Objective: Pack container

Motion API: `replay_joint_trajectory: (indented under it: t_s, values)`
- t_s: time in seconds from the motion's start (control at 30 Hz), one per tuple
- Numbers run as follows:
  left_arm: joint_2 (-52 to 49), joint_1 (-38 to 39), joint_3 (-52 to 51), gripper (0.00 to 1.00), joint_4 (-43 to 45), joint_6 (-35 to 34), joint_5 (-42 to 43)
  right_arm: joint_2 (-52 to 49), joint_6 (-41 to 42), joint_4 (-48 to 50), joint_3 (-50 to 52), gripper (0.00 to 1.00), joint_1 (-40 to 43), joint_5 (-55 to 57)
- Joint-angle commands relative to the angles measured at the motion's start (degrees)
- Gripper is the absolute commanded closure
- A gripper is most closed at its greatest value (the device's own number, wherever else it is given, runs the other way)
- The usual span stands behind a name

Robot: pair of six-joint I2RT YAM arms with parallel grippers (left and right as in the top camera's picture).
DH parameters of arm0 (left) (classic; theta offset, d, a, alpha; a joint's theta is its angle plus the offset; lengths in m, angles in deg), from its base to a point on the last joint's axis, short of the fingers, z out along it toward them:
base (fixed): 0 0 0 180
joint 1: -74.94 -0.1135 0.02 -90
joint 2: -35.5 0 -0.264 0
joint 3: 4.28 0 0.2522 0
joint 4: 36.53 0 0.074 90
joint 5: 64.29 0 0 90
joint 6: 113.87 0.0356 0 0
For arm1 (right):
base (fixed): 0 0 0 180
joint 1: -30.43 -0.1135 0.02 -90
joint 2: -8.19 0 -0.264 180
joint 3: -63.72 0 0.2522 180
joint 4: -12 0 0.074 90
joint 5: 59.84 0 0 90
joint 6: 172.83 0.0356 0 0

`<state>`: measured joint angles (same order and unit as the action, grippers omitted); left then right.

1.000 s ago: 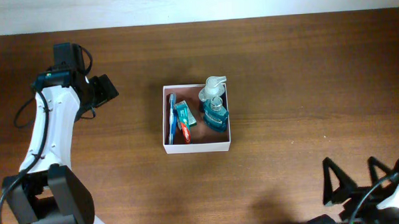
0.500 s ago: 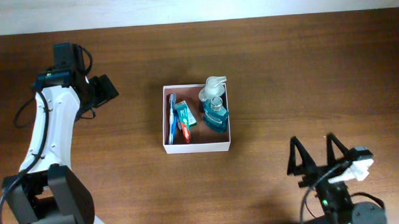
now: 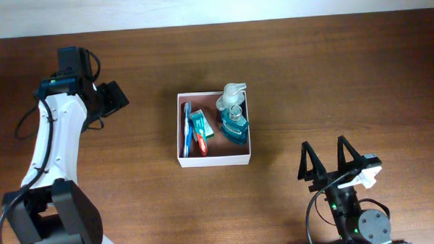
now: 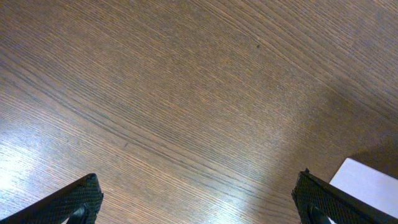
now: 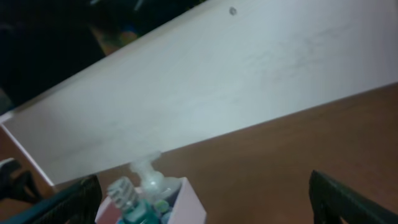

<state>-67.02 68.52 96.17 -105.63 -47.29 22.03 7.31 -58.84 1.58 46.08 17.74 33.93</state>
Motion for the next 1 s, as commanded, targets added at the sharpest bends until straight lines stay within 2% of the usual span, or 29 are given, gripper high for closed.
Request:
replay_joint_trajectory:
  t_s: [0.0, 0.23, 0.5, 0.67, 0.97]
  values:
    - [1.3, -0.2, 0.8, 0.01, 0.0, 0.3, -0.2, 0.7, -0.3, 0.3, 1.4, 0.02, 1.9, -0.4]
    - [1.3, -0.2, 0.8, 0.01, 0.0, 0.3, -0.2, 0.7, -9.4, 0.3, 3.6, 0.02, 2.4, -3.9]
    - [1.3, -0.2, 0.8, 0.01, 0.0, 0.3, -0.2, 0.7, -19.1, -7.5, 3.6, 0.02, 2.4, -4.7]
    - [1.3, -0.2, 0.8, 0.01, 0.0, 0.3, -0.2, 0.7, -22.1, -7.9, 3.6, 0.02, 2.4, -4.7]
    - [1.3, -0.2, 0.8, 0.01, 0.0, 0.3, -0.2, 0.7, -22.1, -7.9, 3.6, 0.02, 2.4, -4.6]
